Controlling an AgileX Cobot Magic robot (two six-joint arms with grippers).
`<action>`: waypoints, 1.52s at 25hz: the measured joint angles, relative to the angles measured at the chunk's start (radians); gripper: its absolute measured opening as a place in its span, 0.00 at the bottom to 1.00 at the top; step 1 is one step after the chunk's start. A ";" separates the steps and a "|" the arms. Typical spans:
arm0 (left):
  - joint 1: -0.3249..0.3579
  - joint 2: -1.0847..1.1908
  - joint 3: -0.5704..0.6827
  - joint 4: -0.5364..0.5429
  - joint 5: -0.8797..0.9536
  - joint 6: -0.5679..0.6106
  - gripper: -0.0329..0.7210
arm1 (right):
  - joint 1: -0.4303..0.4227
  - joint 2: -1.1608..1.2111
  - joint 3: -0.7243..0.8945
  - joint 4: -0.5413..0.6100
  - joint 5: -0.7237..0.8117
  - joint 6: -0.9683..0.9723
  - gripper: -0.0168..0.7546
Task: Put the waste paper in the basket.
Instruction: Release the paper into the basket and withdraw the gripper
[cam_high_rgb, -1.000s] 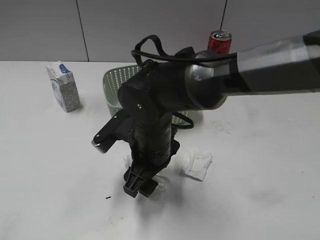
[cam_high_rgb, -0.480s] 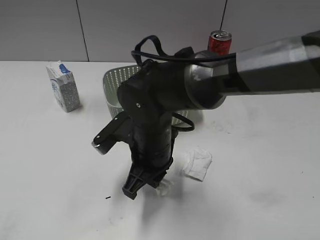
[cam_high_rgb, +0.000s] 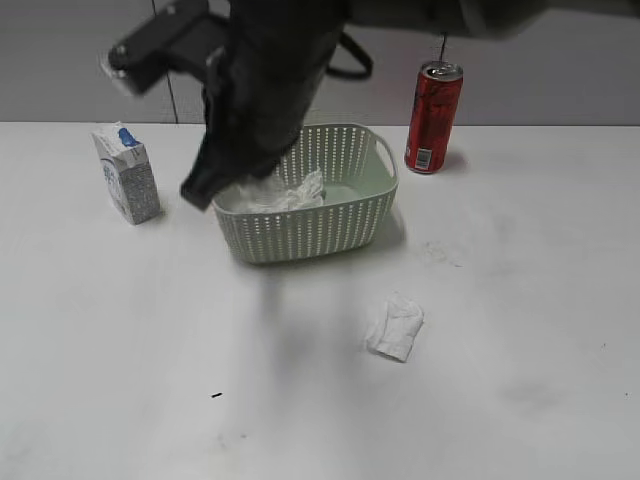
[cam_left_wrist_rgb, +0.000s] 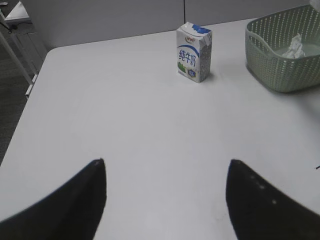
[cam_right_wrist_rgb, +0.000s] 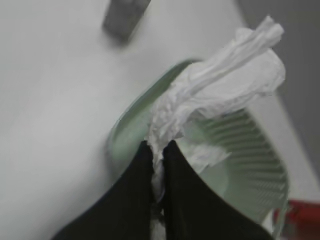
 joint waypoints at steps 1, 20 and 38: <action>0.000 0.000 0.000 0.000 0.000 0.000 0.76 | -0.006 0.000 -0.010 -0.045 -0.052 0.001 0.03; 0.000 0.000 0.000 0.000 0.000 0.000 0.73 | -0.177 0.239 -0.014 -0.024 -0.225 0.006 0.49; 0.000 0.000 0.000 0.000 0.000 0.000 0.73 | -0.170 0.048 -0.031 0.038 0.088 0.005 0.83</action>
